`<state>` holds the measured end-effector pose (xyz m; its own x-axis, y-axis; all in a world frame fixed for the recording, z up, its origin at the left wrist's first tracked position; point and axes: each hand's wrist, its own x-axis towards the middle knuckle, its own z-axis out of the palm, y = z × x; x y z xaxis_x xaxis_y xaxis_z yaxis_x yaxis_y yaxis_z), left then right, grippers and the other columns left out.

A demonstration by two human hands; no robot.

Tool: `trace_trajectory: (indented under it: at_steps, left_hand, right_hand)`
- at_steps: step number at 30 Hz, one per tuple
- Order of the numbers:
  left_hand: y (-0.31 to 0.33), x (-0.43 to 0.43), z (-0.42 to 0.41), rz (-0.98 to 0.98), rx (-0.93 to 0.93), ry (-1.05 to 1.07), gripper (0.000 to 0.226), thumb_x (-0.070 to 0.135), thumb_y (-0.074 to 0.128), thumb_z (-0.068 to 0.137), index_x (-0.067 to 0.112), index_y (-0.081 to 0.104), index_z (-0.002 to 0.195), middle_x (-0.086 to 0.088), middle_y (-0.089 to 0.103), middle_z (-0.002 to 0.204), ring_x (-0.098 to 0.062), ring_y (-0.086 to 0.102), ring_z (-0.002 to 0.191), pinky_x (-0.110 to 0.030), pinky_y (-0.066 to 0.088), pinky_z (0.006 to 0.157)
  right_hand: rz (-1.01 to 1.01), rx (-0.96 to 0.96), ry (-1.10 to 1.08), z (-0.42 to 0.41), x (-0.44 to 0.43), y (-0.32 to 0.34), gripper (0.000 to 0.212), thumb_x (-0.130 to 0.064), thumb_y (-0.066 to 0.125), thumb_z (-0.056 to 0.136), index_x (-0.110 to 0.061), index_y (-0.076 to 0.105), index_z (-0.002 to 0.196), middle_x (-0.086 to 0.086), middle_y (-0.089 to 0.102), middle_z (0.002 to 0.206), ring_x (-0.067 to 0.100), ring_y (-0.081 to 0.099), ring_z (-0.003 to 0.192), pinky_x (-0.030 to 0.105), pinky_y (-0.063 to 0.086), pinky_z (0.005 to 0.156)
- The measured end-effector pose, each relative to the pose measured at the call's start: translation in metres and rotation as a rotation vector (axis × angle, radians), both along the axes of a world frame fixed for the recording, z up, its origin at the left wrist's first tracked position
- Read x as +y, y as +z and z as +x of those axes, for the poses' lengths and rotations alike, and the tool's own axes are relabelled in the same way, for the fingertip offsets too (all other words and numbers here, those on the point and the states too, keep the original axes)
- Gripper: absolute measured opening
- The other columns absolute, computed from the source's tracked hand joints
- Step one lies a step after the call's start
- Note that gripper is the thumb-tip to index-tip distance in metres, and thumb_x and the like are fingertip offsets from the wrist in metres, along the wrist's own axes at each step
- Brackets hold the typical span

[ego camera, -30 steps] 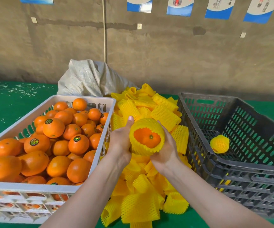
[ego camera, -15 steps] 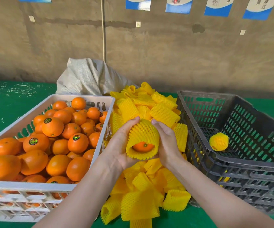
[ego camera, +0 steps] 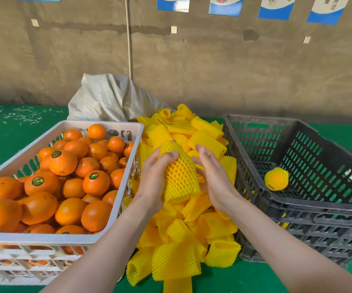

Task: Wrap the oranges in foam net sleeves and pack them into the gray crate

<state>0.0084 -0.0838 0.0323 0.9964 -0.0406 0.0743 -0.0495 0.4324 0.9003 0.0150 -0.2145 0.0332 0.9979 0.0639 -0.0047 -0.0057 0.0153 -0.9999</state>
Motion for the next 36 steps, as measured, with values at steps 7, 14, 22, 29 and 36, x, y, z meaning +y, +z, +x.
trace_trajectory:
  at_steps: [7,14,22,29,36]
  left_hand:
    - [-0.008,-0.008,0.004,0.530,-0.220,0.198,0.076,0.061,0.018,0.082,0.028,0.016,0.151,0.010,0.018,0.156,-0.003,0.016,0.143,-0.025,0.014,0.117]
    - [-0.009,-0.001,0.012,0.562,-0.132,-0.098,0.046,0.055,0.029,0.093,0.037,0.042,0.133,0.014,0.042,0.140,-0.002,0.042,0.130,-0.025,0.034,0.110]
    - [-0.039,0.010,0.016,0.779,0.066,-0.065,0.024,0.027,0.050,0.098,0.016,0.060,0.116,-0.001,0.066,0.109,-0.014,0.065,0.094,-0.029,0.048,0.077]
    - [-0.036,0.007,0.028,0.795,0.097,-0.072,0.025,0.025,0.050,0.098,0.014,0.060,0.118,-0.006,0.067,0.109,-0.022,0.066,0.097,-0.038,0.049,0.083]
    - [-0.040,0.002,0.034,0.807,0.132,-0.039,0.021,0.022,0.049,0.098,0.013,0.061,0.113,-0.007,0.068,0.106,-0.023,0.066,0.096,-0.043,0.051,0.088]
  right_hand:
    - [0.278,0.096,0.178,-0.022,0.010,-0.002,0.062,-0.040,0.066,0.071,-0.031,0.049,0.130,-0.004,0.062,0.125,0.019,0.061,0.111,0.038,0.055,0.075]
    - [0.109,-0.082,-0.023,-0.011,-0.022,0.014,0.052,-0.014,0.076,0.074,-0.027,0.056,0.120,0.003,0.063,0.120,0.023,0.060,0.110,0.041,0.051,0.093]
    - [-0.198,-0.133,-0.488,0.065,-0.155,0.041,0.058,-0.021,0.080,0.071,-0.015,0.048,0.120,0.000,0.060,0.107,0.013,0.061,0.092,0.026,0.050,0.067]
    - [-1.488,0.373,0.236,0.104,-0.224,-0.015,0.074,-0.031,0.078,0.070,-0.014,0.042,0.133,0.004,0.043,0.134,0.025,0.048,0.112,0.032,0.042,0.075]
    - [-1.660,0.498,0.550,0.119,-0.215,-0.060,0.095,-0.035,0.072,0.081,-0.009,0.011,0.149,0.006,0.014,0.157,0.026,0.021,0.142,0.036,0.033,0.104]
